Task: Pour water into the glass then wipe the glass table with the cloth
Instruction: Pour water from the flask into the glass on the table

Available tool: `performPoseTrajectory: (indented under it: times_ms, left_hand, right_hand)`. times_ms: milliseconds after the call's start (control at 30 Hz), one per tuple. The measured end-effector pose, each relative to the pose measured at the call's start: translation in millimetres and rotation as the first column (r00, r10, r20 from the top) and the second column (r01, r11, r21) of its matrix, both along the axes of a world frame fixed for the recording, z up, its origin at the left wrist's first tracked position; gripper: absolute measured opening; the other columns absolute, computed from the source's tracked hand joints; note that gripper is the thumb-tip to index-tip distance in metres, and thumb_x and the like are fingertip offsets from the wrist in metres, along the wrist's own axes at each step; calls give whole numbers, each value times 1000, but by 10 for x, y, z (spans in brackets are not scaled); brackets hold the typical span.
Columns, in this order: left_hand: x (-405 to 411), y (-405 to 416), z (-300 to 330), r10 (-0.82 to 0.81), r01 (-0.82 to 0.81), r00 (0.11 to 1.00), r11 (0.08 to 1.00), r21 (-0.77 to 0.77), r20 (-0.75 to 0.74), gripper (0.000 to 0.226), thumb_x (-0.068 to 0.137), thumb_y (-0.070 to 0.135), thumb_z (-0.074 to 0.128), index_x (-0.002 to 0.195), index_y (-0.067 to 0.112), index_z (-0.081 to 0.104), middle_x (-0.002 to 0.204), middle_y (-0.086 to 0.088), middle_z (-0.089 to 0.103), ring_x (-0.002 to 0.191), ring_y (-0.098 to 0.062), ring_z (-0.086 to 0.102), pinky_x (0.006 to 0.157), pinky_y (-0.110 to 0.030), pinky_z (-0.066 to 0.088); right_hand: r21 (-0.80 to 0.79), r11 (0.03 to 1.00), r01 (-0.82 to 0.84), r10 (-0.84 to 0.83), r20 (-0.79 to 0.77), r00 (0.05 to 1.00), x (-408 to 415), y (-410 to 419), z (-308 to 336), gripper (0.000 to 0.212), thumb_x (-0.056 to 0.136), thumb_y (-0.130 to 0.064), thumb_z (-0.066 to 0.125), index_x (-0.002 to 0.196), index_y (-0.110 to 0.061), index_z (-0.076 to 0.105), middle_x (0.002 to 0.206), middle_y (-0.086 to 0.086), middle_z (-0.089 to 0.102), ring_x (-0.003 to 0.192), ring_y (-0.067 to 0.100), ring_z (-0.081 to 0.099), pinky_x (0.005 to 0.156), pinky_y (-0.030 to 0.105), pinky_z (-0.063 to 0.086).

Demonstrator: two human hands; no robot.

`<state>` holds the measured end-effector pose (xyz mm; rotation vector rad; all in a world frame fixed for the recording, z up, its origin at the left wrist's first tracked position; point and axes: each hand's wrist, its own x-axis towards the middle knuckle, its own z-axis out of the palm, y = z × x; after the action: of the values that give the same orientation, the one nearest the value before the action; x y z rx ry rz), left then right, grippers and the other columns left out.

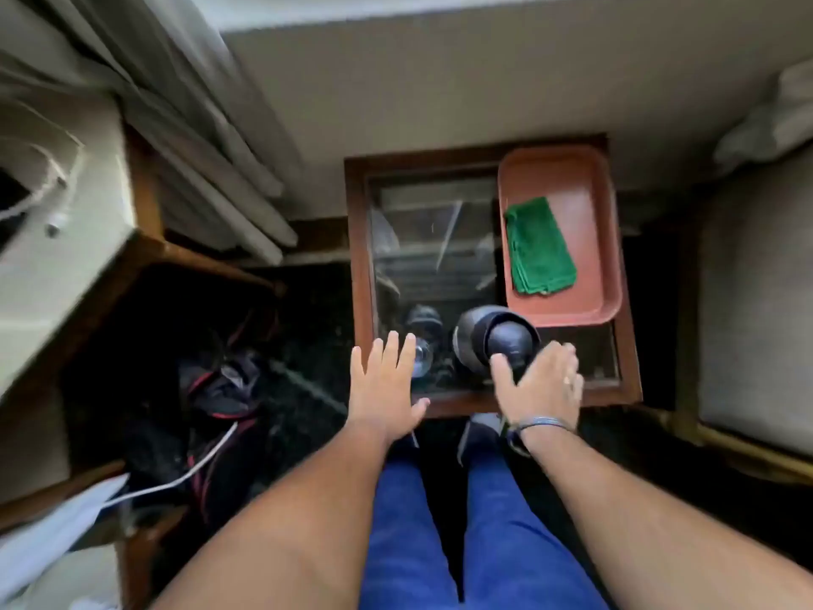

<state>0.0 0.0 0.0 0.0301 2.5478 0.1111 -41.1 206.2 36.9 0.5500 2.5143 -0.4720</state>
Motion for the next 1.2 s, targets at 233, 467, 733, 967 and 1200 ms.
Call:
performPoseTrajectory:
  times_ms: [233,467,733,967,1200]
  left_hand:
    - [-252,84,-804,180,-198,977,966,168,118,92,83,38,76,155,26,19,155,-10,32,139,-33,37,103,-45,45]
    - [-1084,44,-717,364,-349,931,905,242,-17,70,83,31,75,142,24,38,133,-8,49,107,-30,61,87,-43,55]
    - [-2602,18,-838,350,-312,923,923,225,-157,72,83,31,76,143,19,38,130,-15,53,111,-35,60,85,-41,50]
    - [-2514,-5,-1104,535,-438,823,812,386,-190,129,67,54,87,157,30,-3,155,-12,41,123,-29,58,89,-36,51]
    - [-1753,45,-1965,507,-485,847,860,159,-158,130,70,96,36,152,17,-27,167,-15,-14,153,-32,-10,124,-49,-1]
  right_hand:
    - [-476,762,440,-464,72,883,284,212,-915,72,77,-68,35,69,-3,66,73,13,72,75,32,63,71,41,46]
    - [-635,670,385,-431,90,898,256,284,-943,57,76,-59,44,47,-14,61,52,3,68,49,6,60,60,30,44]
    - [-699,651,296,-354,65,933,195,408,-983,51,77,-48,48,42,-13,58,45,11,62,47,18,59,60,33,46]
    - [-720,642,264,-350,32,936,-260,396,-781,45,78,-40,52,41,-16,45,32,2,39,33,18,42,44,28,38]
    - [-654,679,334,-246,226,943,-1037,233,-409,57,57,-66,53,41,-12,53,35,3,34,29,13,28,39,18,26]
